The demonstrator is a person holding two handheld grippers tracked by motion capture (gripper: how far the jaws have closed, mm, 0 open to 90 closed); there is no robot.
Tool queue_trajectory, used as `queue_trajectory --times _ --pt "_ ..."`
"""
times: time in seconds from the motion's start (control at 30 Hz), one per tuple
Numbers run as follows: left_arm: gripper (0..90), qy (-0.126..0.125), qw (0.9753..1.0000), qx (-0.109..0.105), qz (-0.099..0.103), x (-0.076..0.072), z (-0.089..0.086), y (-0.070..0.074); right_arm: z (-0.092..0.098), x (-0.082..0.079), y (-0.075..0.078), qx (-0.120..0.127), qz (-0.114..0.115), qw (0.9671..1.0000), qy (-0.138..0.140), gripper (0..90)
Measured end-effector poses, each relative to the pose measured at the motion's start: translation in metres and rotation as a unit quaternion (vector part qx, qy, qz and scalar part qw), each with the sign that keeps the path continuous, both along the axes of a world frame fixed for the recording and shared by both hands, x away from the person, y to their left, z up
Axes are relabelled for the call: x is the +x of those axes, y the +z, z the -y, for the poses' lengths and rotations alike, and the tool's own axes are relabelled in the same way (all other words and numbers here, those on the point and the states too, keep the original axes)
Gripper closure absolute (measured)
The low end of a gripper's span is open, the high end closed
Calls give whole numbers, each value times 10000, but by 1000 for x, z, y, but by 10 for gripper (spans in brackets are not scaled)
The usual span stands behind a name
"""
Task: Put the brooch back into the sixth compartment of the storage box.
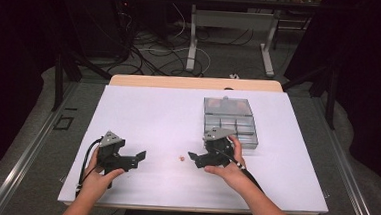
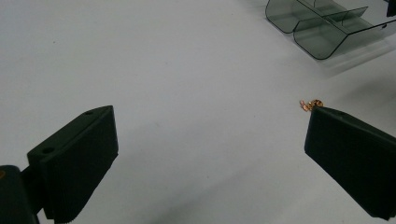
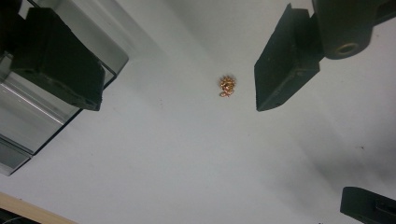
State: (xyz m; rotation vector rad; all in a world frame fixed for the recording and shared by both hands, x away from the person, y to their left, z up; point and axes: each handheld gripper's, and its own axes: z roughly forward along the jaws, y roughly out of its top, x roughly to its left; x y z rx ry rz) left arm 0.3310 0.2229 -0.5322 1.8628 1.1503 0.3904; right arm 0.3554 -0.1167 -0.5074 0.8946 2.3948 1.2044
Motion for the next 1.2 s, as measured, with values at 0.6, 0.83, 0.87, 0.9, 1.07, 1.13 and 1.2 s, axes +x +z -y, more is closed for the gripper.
queue_trajectory --times 0.6,0.83,0.87,0.9,1.07,1.13,1.2 --pt "34 4 10000 4 -1 0 0 0 -19 5 -9 -29 9 9998 179 295" --pt "35 2 10000 4 -2 0 0 0 -23 8 -13 -120 38 9996 234 374" --pt "34 3 10000 4 -4 0 0 0 -25 7 -15 -60 32 9998 178 381" --pt "34 1 10000 1 -6 0 0 0 -25 8 -16 -74 -9 9998 164 394" --pt "35 -13 10000 6 -13 1 0 0 -29 12 -22 -173 -115 9996 188 433" --pt "35 -12 10000 6 -20 1 0 0 -31 14 -25 -250 -128 9993 251 444" --pt "35 -15 10000 4 -21 1 0 0 -33 15 -27 -270 -216 9990 267 470"
